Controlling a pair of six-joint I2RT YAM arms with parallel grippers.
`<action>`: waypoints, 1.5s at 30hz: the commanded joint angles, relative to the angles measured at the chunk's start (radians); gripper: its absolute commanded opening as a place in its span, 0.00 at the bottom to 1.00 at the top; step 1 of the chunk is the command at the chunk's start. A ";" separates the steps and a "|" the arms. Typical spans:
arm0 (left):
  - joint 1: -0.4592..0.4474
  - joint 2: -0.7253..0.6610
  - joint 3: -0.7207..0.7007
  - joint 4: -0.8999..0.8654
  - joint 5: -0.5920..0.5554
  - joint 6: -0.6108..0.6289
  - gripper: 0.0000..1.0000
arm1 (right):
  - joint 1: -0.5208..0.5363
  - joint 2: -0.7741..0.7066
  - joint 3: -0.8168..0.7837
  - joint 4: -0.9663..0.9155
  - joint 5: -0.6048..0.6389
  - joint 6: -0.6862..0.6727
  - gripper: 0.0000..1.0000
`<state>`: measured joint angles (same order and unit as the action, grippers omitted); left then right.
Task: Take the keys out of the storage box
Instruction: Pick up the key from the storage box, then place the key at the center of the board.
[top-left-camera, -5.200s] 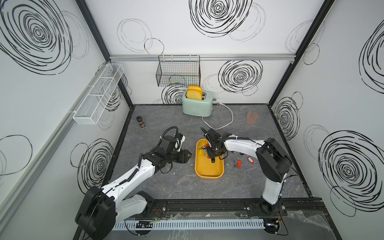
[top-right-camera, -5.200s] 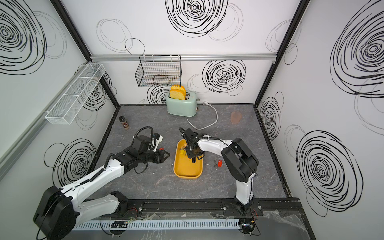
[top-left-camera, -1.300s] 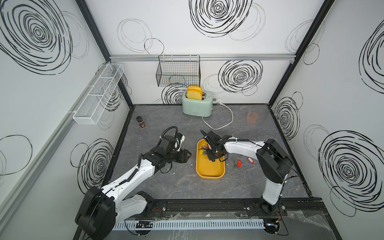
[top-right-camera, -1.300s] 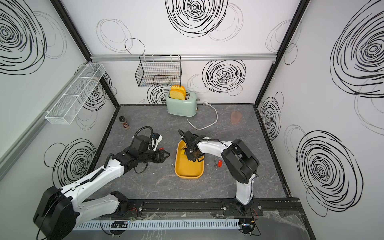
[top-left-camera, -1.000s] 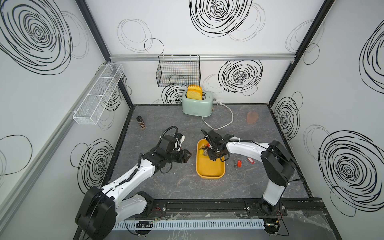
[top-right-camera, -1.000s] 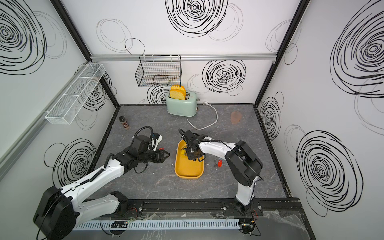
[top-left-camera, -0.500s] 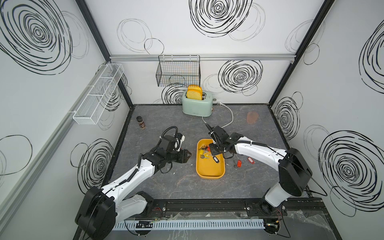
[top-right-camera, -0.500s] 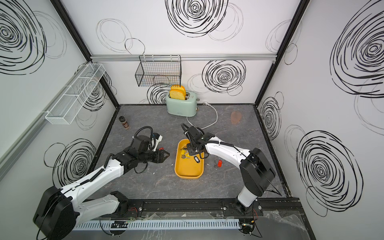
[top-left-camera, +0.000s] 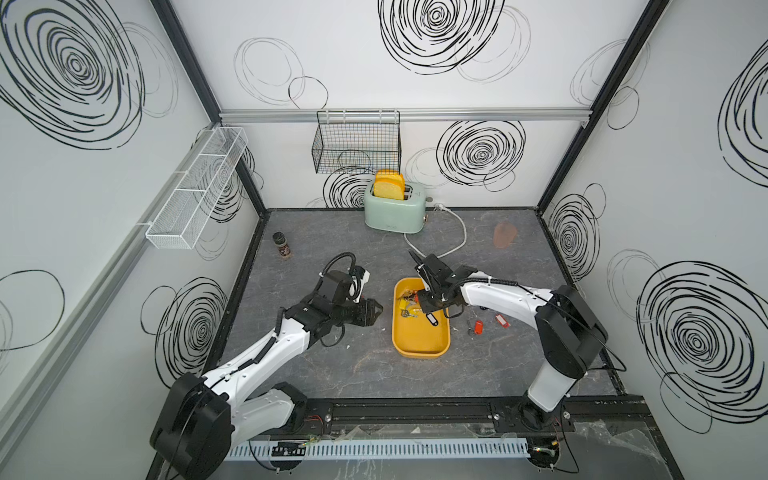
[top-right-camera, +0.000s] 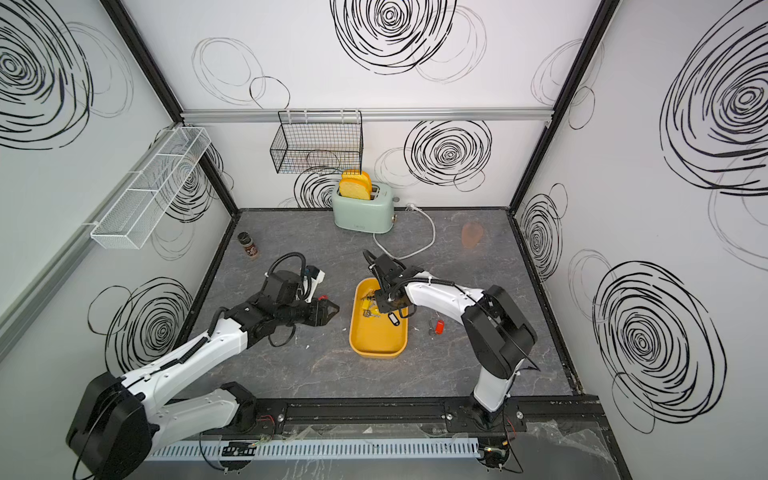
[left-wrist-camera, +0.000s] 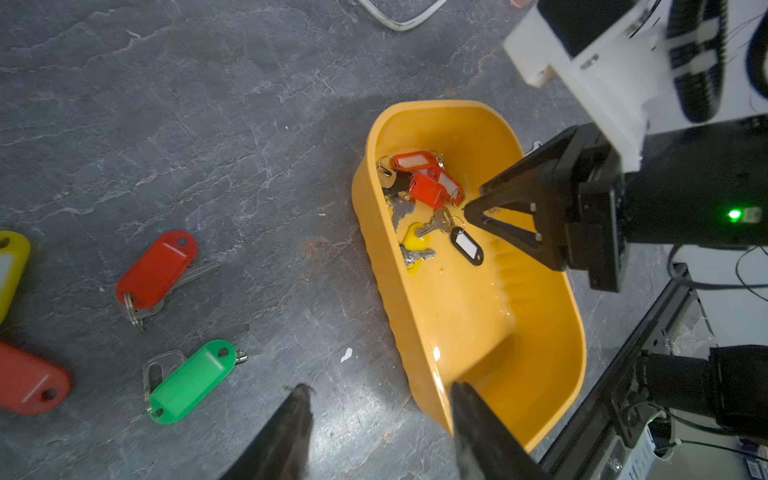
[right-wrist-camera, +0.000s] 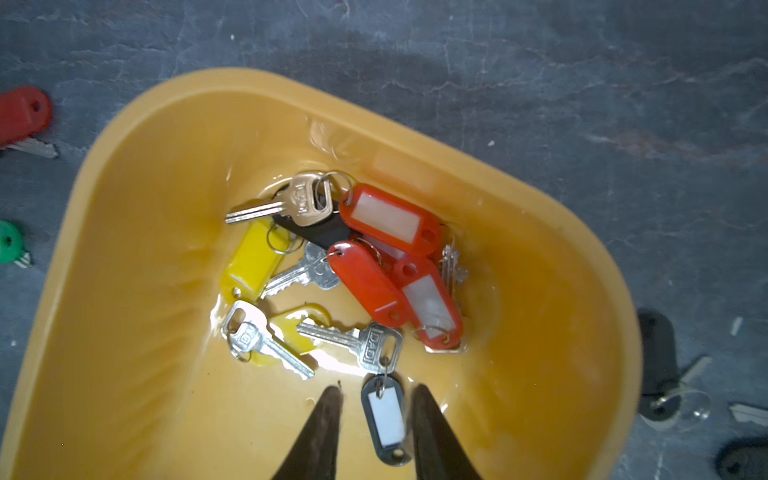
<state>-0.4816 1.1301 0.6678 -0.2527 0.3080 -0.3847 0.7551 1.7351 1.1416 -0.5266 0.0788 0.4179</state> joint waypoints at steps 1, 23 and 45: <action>0.004 -0.001 0.001 0.037 -0.010 0.009 0.58 | -0.003 0.020 -0.021 0.016 -0.020 -0.001 0.32; 0.006 -0.001 0.000 0.038 -0.008 0.009 0.58 | -0.005 -0.028 -0.009 -0.041 0.022 -0.010 0.00; -0.015 -0.001 -0.007 0.051 0.013 0.003 0.58 | -0.169 -0.499 -0.227 -0.187 0.097 0.101 0.00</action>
<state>-0.4908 1.1305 0.6678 -0.2504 0.3134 -0.3851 0.6109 1.2865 0.9649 -0.6353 0.1532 0.4728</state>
